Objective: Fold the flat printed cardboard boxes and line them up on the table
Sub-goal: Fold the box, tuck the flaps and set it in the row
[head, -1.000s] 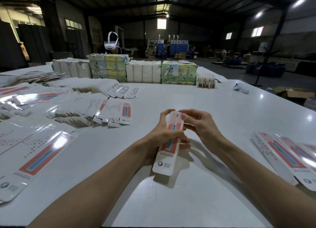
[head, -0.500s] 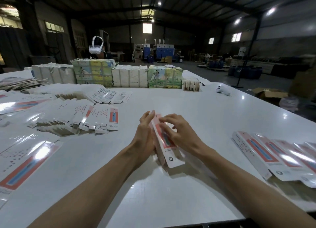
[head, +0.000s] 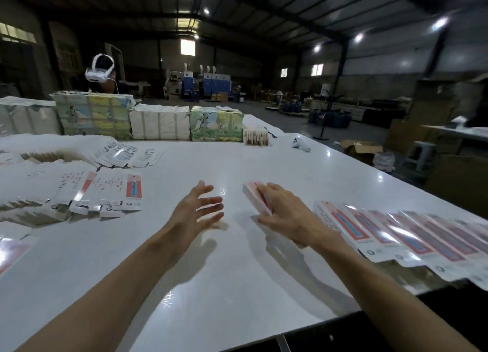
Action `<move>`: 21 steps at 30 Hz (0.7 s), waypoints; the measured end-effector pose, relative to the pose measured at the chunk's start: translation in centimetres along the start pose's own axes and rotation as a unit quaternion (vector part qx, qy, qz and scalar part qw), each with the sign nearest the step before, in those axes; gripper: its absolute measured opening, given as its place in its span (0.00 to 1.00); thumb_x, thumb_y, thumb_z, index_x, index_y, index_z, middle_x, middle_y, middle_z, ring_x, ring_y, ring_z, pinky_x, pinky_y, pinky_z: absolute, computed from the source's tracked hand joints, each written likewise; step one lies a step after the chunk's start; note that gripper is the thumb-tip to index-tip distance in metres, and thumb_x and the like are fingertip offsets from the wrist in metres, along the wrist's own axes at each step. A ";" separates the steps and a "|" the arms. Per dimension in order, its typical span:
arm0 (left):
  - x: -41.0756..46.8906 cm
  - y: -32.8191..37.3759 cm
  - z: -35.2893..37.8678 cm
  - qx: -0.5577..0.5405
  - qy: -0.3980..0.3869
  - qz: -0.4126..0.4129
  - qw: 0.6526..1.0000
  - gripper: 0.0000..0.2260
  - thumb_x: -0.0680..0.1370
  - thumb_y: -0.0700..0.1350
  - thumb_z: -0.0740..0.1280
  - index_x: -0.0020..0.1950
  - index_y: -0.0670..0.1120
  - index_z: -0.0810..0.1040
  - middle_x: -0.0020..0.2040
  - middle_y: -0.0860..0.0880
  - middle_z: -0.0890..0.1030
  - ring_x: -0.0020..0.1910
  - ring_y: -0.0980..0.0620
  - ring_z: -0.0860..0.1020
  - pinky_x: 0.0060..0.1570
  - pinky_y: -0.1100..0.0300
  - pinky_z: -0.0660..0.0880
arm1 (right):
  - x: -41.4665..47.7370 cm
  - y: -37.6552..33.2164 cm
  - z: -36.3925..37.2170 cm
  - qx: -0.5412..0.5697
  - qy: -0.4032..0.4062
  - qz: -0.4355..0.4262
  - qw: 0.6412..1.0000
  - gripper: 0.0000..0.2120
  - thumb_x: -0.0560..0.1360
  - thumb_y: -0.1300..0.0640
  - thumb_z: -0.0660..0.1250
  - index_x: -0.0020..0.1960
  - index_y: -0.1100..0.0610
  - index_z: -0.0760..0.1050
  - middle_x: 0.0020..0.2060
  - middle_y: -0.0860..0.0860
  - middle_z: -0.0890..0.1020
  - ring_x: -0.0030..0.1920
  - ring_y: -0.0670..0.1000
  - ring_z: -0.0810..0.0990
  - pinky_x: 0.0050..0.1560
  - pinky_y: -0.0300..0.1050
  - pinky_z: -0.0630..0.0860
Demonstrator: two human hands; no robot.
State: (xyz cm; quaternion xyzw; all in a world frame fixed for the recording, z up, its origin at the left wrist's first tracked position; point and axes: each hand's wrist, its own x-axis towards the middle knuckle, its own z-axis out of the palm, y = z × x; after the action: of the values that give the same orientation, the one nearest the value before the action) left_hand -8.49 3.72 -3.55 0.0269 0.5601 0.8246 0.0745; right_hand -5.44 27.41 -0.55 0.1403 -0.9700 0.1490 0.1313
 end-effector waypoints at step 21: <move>-0.6 -0.4 -0.3 0.129 -0.042 0.026 0.990 0.12 0.85 0.38 0.62 0.60 0.42 0.85 0.48 0.44 0.84 0.47 0.48 0.84 0.57 0.56 0.82 | -2.3 1.9 -1.7 -0.091 0.004 0.093 0.991 0.23 0.86 0.47 0.61 0.78 0.53 0.67 0.77 0.49 0.68 0.75 0.51 0.68 0.71 0.52 0.70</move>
State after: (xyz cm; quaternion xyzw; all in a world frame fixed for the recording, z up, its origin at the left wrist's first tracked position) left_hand -7.91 3.47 -4.03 0.0855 0.6576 0.7451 0.0718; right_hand -3.57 30.22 -0.16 0.0363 -0.9878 0.0722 0.1332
